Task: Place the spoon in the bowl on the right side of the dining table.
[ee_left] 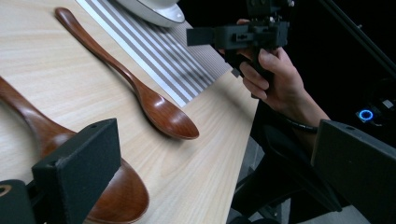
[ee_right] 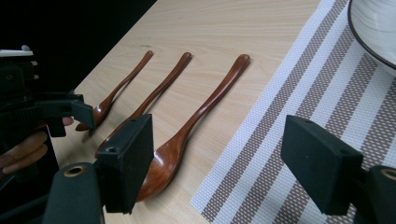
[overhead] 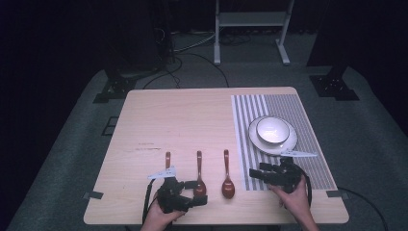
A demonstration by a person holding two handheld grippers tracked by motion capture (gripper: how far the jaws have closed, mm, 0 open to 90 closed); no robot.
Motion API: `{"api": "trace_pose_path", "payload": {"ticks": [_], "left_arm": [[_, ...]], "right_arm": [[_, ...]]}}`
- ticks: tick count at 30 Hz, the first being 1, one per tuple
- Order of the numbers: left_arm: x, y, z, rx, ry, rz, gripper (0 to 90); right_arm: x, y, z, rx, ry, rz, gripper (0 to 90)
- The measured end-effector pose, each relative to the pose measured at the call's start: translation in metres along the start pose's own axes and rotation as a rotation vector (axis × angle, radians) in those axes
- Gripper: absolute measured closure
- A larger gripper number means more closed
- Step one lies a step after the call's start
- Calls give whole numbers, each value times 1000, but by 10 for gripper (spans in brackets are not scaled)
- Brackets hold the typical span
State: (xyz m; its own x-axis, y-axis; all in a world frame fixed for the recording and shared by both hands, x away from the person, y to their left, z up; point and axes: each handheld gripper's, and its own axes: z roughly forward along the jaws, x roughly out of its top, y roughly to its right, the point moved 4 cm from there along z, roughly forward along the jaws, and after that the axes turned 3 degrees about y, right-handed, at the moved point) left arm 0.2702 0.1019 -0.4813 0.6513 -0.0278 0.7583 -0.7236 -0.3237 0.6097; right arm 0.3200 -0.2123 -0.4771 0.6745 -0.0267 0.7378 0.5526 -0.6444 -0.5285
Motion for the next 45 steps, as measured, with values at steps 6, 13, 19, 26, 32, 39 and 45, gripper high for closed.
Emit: {"api": "trace_pose_path", "payload": {"ticks": [6, 13, 19, 26, 32, 39, 45], "left_arm": [[-5, 0, 7, -7, -38, -2, 5], [-15, -4, 15, 15, -114, -19, 5], [-19, -9, 17, 58, -155, -11, 29], [-18, -10, 16, 58, -161, -14, 30], [-18, -10, 15, 53, -166, -17, 30], [-18, -11, 15, 51, -172, -18, 30], [-18, -11, 14, 46, -184, -18, 31]], "right_arm": [[2, -4, 4, 2, -14, -11, 245], [4, -7, 8, 6, -23, -23, 245], [9, -14, 15, 5, -42, -42, 245], [24, -28, 33, 14, -94, -82, 244], [33, -38, 49, 25, -137, -106, 244], [43, -52, 80, 57, -233, -116, 244], [47, -55, 100, 64, -283, -113, 244]]}}
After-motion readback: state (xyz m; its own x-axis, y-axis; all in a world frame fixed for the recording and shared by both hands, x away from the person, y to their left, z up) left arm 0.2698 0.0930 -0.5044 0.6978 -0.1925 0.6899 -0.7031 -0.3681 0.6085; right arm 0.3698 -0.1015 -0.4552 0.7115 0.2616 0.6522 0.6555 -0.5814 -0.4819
